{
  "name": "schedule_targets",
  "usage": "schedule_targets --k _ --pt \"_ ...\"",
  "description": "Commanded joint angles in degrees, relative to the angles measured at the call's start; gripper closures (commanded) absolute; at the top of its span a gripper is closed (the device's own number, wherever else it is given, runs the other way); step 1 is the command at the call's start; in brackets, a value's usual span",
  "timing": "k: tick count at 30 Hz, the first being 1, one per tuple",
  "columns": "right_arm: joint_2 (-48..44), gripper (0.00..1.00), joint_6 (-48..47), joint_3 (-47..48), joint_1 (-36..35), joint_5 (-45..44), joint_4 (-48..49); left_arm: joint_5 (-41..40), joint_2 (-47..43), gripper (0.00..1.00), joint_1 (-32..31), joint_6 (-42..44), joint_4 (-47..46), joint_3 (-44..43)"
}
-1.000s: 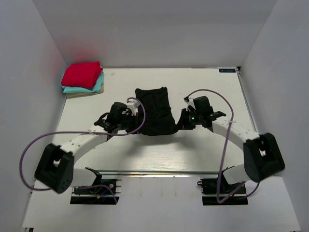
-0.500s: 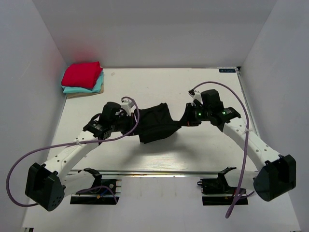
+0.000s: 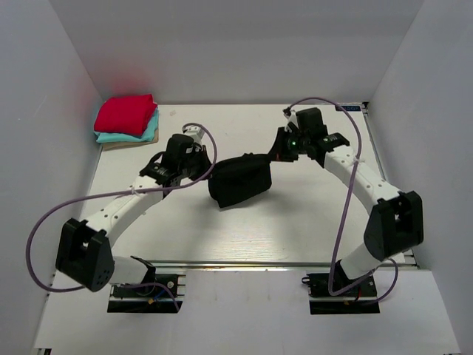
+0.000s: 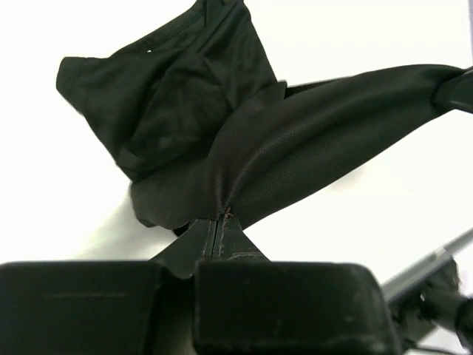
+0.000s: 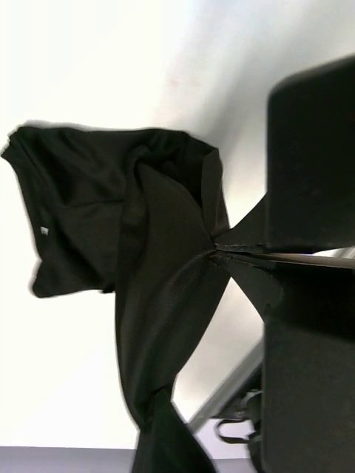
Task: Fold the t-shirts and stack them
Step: Fold the long partially folded tshirt into a neat square
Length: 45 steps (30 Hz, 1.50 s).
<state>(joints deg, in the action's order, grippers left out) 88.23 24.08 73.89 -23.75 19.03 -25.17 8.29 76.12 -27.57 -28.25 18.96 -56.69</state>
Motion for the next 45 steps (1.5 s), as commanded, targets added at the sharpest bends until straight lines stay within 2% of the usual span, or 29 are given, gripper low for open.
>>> schedule_targets --k 1,6,16,23,25,26,27,28,29,30,33,37,41,45 --pt "5.0 1.0 0.27 5.54 1.24 -0.05 1.0 -4.33 2.96 1.0 0.68 1.09 -1.46 -3.6" --pt "10.12 1.0 -0.26 10.73 2.74 -0.22 0.82 -6.27 9.03 1.0 2.52 1.8 -1.38 -7.29" --pt "25.76 1.0 -5.0 23.91 4.15 6.63 2.58 -6.1 16.69 1.0 6.65 1.18 -4.99 -10.28" --pt "36.31 1.0 -7.02 30.26 4.5 8.83 9.07 -5.48 24.86 1.0 9.55 -0.66 -9.64 -12.75" --pt "39.91 0.96 -7.55 31.05 4.59 10.14 15.74 -6.35 27.58 1.0 10.17 -1.98 -12.18 -13.44" --pt "40.88 0.84 -7.55 32.27 4.67 10.15 17.68 -7.32 28.55 1.0 10.95 -1.98 -13.5 -13.97" --pt "44.45 0.58 -7.9 33.85 4.41 10.33 19.96 -7.33 29.6 0.94 11.74 -3.03 -14.03 -14.76" --pt "45.97 0.44 -8.08 36.04 4.67 10.94 19.63 -6.54 30.57 0.73 12.27 -3.04 -14.04 -16.6" --pt "47.2 0.25 -8.17 42.76 4.68 12.16 18.94 -5.67 31.37 0.14 12.8 -3.04 -14.04 -17.75" --pt "48.78 0.1 -8.34 44.66 4.85 12.78 17.01 -4.44 31.98 0.0 13.5 -3.04 -13.17 -18.71" --pt "46.7 0.1 -9.92 45.65 4.76 12.27 14.01 -0.22 30.25 0.0 13.51 -3.04 -14.2 -19.34" --pt "35.13 0.1 -8.96 32.13 4.68 9.98 17.69 4.18 26.02 0.0 12.81 -3.04 -16.93 -16.45" --pt "28.59 0.1 -9.4 20.81 4.15 10.76 17.35 9.53 22.94 0.0 12.19 -1.81 -19.65 -12.41" --pt "25.59 0.1 -8.7 16.47 3.8 18.3 19.19 15.69 23.46 0.0 11.66 -1.28 -23.09 -9.06"
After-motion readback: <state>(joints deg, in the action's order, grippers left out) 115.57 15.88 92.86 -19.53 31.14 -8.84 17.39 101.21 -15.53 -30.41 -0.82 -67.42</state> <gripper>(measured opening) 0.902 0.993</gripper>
